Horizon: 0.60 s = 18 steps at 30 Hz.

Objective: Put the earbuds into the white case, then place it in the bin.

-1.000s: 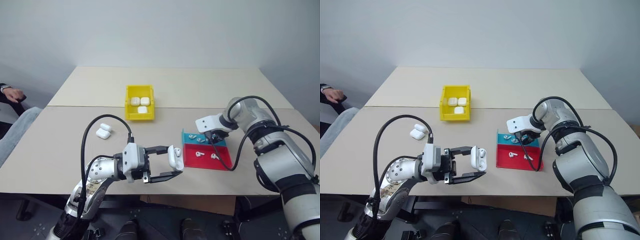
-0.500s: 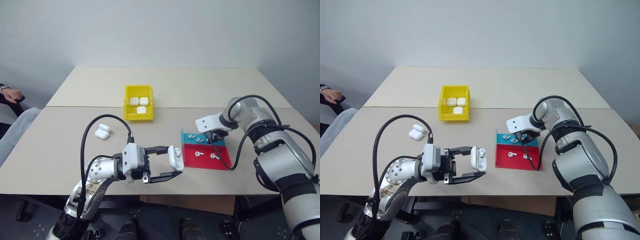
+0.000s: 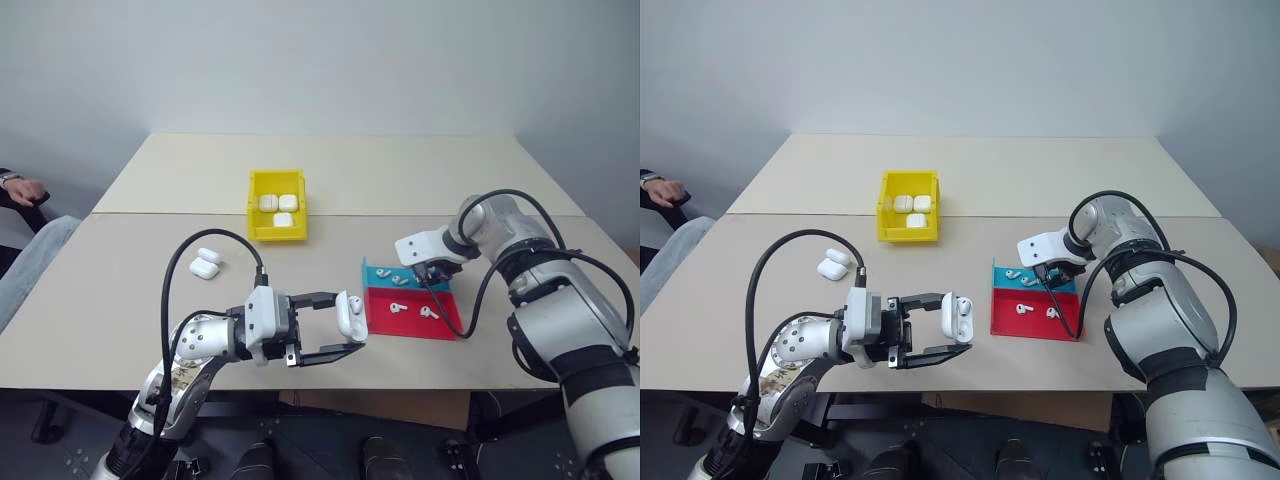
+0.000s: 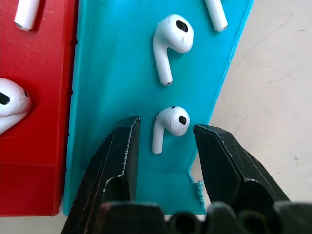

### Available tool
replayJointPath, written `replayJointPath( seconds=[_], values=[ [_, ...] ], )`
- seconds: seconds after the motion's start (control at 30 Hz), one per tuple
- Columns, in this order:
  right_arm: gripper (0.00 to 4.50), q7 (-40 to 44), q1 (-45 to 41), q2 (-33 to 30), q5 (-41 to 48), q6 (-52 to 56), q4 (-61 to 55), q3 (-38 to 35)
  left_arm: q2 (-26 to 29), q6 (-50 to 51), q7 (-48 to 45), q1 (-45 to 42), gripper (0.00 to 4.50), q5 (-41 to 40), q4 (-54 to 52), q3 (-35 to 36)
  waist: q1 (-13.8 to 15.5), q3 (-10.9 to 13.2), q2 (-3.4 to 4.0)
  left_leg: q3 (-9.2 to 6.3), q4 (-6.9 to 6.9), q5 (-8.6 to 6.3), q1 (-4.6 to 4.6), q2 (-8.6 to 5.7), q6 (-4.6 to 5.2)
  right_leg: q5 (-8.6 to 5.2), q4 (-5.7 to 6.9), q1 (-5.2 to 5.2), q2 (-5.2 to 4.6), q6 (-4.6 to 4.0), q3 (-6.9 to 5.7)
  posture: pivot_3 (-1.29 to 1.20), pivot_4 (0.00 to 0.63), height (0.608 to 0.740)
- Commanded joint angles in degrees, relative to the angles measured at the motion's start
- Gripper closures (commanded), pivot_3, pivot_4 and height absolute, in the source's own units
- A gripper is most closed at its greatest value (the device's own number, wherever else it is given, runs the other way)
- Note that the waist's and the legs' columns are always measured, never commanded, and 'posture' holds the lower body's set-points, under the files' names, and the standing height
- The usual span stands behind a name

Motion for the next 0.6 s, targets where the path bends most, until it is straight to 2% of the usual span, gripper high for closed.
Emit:
replayJointPath(
  seconds=[0.03,0.2,0.3,0.6],
  values=[
    [2.29,-0.2,-1.7,0.0,0.4,-0.6,-0.1,-1.4,0.2,-0.8,0.1,0.0,1.75,-0.4,-2.0,0.2,0.0,0.0,0.00,0.00,0.00,0.00,0.00,0.00,0.00,0.00,0.00,0.00,0.00,0.00,0.00,0.00,0.150,0.740],
    [2.29,-0.9,-1.4,-0.1,0.3,-1.7,-0.1,-1.4,0.3,-0.7,0.2,0.1,1.75,-0.2,-2.1,0.2,0.0,0.0,0.00,0.00,0.00,0.00,0.00,0.00,0.00,0.00,0.00,0.00,0.00,0.00,0.00,0.00,0.150,0.740],
    [2.89,-1.6,-1.3,0.0,0.2,-1.4,0.1,-1.4,0.4,-0.9,0.1,0.2,1.75,-0.2,-2.0,0.2,0.0,0.0,0.00,0.00,0.00,0.00,0.01,0.00,0.00,0.00,0.00,0.01,0.00,0.00,0.00,0.00,0.150,0.740],
    [2.89,-2.3,-1.3,0.0,0.1,-1.6,0.3,-1.3,0.6,-0.7,-0.1,0.1,1.75,-0.6,-2.0,0.3,0.0,0.0,0.00,0.00,0.00,0.01,0.01,0.00,0.00,0.00,0.01,0.01,0.00,0.00,0.00,0.00,0.150,0.740]
  ],
)
